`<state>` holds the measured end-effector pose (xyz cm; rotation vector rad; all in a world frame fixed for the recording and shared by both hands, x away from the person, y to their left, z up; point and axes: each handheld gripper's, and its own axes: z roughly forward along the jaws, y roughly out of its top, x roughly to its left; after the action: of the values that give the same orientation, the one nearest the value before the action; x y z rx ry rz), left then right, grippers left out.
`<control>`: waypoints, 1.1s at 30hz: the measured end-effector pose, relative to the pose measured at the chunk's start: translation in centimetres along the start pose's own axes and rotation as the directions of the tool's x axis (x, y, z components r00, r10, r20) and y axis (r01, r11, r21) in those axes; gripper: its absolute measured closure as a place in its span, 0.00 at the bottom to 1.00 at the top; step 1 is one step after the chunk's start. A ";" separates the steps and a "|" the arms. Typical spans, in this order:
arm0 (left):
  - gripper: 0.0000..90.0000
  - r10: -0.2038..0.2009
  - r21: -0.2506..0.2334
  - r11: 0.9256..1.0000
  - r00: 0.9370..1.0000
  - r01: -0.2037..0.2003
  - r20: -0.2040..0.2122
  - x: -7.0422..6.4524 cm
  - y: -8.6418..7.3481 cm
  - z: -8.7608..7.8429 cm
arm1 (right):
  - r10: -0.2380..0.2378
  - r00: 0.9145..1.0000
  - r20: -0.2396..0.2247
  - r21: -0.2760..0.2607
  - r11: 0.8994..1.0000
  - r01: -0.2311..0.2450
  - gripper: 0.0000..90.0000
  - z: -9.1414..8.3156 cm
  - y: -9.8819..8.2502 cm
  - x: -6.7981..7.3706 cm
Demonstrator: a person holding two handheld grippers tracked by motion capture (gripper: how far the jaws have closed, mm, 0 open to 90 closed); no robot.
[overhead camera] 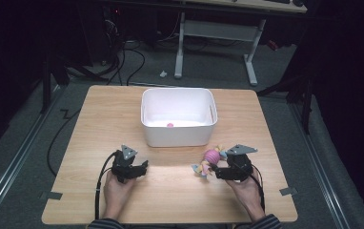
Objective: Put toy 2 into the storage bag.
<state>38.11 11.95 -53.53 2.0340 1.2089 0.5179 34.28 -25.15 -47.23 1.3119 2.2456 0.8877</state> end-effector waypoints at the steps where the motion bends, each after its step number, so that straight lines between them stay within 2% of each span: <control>1: 0.31 0.000 0.000 1.000 1.000 0.000 0.000 0.0 0.0 0.0 | -0.002 1.000 0.000 0.000 1.000 0.002 0.26 0.2 0.2 0.0; 12: 0.31 0.000 0.000 1.000 1.000 0.000 0.001 0.0 0.0 0.0 | 0.026 1.000 -0.001 0.041 0.999 -0.026 0.22 2.5 1.5 -0.1; 22: 0.31 0.001 0.000 1.000 1.000 -0.001 0.001 0.0 0.0 0.0 | 0.062 0.998 0.006 0.102 0.993 -0.062 0.18 5.0 2.0 0.0; 28: 0.31 0.001 0.000 1.000 1.000 -0.001 0.001 0.0 0.0 0.0 | 0.072 0.997 -0.008 0.125 0.990 -0.071 0.21 6.0 2.0 0.3; 33: 0.31 0.001 0.000 1.000 1.000 -0.001 0.001 0.0 0.0 0.0 | 0.066 0.997 -0.031 0.120 0.991 -0.062 0.34 6.1 1.9 0.6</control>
<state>38.11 11.94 -53.53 2.0346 1.2075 0.5165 38.95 -21.97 -50.36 1.4392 2.3269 0.8157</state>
